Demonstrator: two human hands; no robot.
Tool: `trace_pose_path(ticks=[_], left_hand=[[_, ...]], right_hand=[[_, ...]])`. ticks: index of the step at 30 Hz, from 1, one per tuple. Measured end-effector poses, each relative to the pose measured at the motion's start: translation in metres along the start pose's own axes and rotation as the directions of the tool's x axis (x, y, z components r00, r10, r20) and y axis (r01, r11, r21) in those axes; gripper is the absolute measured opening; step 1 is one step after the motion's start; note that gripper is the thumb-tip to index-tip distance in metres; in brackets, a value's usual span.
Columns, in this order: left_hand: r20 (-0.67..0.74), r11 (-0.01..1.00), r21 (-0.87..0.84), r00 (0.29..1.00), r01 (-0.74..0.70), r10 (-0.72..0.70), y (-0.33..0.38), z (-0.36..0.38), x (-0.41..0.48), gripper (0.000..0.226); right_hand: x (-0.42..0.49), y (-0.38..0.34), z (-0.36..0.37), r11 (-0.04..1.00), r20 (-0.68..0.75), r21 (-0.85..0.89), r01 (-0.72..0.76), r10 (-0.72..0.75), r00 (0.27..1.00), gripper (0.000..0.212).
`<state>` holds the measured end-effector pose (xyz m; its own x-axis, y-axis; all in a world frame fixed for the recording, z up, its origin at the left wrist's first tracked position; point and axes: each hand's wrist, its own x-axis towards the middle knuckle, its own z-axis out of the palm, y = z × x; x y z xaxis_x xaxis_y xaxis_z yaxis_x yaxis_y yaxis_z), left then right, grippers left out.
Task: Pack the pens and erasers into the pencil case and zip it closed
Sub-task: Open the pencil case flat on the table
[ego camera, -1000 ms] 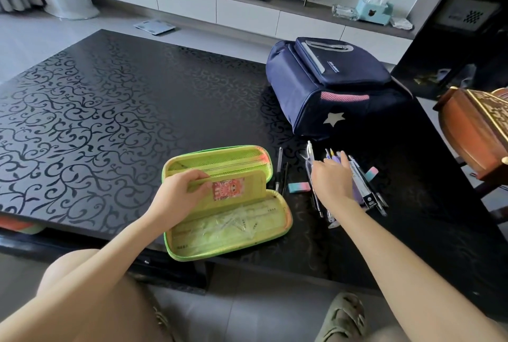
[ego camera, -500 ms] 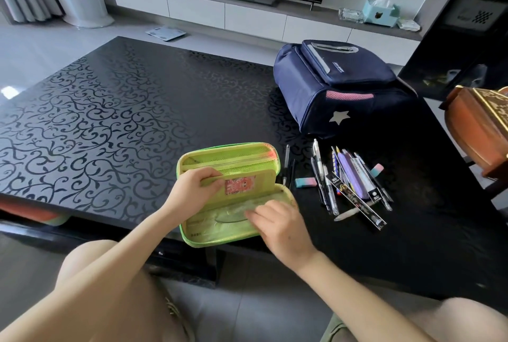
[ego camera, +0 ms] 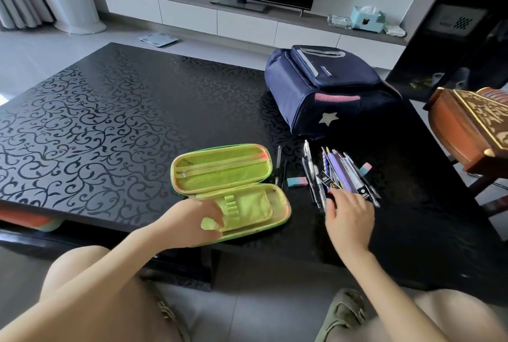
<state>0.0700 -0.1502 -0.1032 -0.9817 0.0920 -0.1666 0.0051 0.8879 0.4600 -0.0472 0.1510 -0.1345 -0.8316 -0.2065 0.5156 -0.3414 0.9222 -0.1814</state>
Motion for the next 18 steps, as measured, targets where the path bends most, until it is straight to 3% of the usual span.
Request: trace_pose_path(ticks=[2,4,6,8,10,12,14,18], left_hand=[[-0.026,1.0,0.018,1.0,0.012,-0.012,0.0,-0.001,0.001,0.025],[-0.227,0.998,-0.005,0.972,0.066,-0.066,-0.001,-0.004,0.006,0.016],[-0.497,0.981,-0.066,0.847,0.18,-0.189,-0.007,-0.01,0.015,0.015],[-0.625,0.92,-0.197,0.679,0.34,-0.385,-0.02,-0.015,0.023,0.025],[-0.544,0.803,-0.375,0.591,0.463,-0.595,-0.036,-0.017,0.032,0.039],[-0.371,0.682,-0.577,0.599,0.45,-0.709,-0.044,-0.016,0.04,0.047],[-0.303,0.617,-0.697,0.629,0.365,-0.716,-0.046,-0.013,0.043,0.047],[-0.395,0.678,-0.701,0.672,0.22,-0.627,-0.048,-0.009,0.039,0.049]], right_hand=[[0.005,0.013,-0.001,0.999,0.072,-0.03,-0.039,0.041,0.997,0.041],[0.01,0.005,-0.001,1.0,0.099,0.009,-0.006,0.005,0.995,0.041],[0.014,-0.018,0.002,0.995,0.102,0.077,0.07,-0.078,0.992,0.038],[0.019,-0.053,0.007,0.974,0.134,0.187,0.127,-0.153,0.979,0.035],[0.023,-0.095,0.014,0.943,0.172,0.282,0.175,-0.229,0.958,0.028],[0.025,-0.139,0.021,0.911,0.243,0.372,0.177,-0.279,0.929,0.025],[0.027,-0.181,0.027,0.884,0.282,0.441,0.156,-0.302,0.911,0.03],[0.036,-0.236,0.047,0.927,0.349,0.329,0.182,-0.299,0.888,0.028]])
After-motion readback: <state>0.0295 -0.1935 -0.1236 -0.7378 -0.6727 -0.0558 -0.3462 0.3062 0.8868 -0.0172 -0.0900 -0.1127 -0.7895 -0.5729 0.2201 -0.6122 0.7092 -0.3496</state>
